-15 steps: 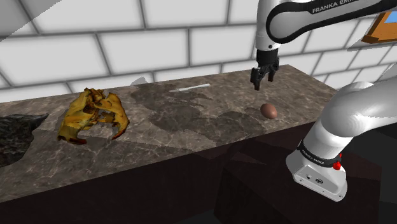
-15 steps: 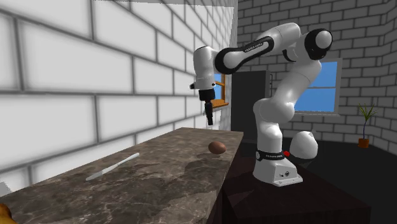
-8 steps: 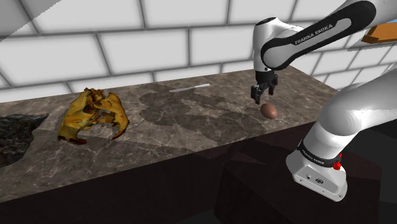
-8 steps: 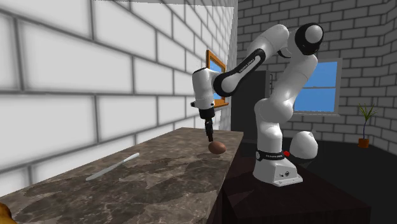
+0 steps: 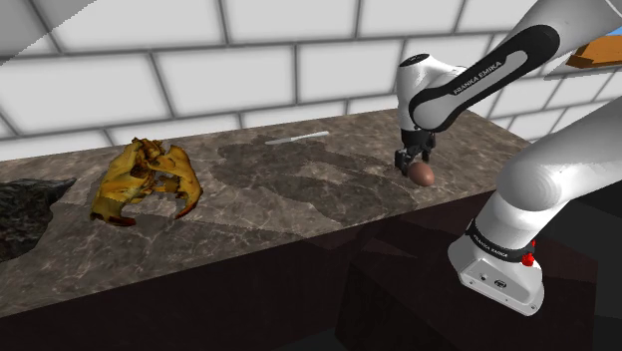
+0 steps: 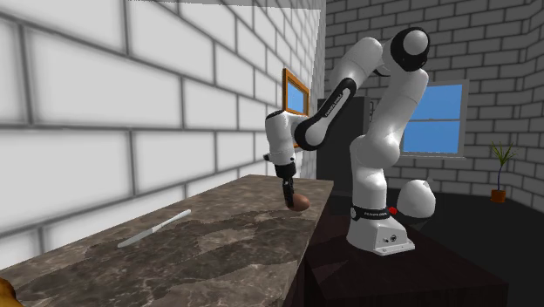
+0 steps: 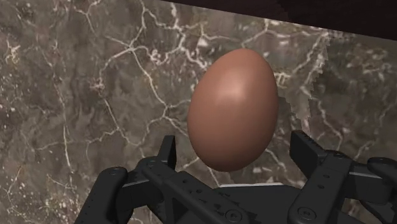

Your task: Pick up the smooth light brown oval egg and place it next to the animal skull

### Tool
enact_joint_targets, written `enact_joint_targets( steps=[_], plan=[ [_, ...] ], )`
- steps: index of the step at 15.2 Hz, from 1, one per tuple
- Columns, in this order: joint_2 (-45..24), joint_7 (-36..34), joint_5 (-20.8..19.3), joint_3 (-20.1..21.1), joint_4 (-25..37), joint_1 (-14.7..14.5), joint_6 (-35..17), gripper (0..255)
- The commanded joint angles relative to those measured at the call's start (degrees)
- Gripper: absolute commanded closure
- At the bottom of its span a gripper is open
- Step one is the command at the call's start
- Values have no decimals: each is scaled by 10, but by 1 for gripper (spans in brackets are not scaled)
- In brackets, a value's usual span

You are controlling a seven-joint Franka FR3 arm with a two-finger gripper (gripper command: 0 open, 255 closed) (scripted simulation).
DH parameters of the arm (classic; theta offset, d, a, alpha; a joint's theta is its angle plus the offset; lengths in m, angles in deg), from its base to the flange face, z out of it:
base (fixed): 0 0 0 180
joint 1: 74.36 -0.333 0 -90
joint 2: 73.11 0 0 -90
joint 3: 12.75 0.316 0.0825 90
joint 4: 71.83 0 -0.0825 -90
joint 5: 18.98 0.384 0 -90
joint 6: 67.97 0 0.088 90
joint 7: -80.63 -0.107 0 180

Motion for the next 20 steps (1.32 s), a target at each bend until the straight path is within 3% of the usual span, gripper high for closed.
enact_joint_targets(
  steps=[1,9,10,20],
  plan=[
    [-14,-3,-8,-1,-7,6,-22,0],
    [-18,-4,-11,-2,-10,8,-28,0],
    [-18,-4,-11,-2,-10,8,-28,255],
    [-8,-1,-8,-2,-7,6,-17,255]
  ],
)
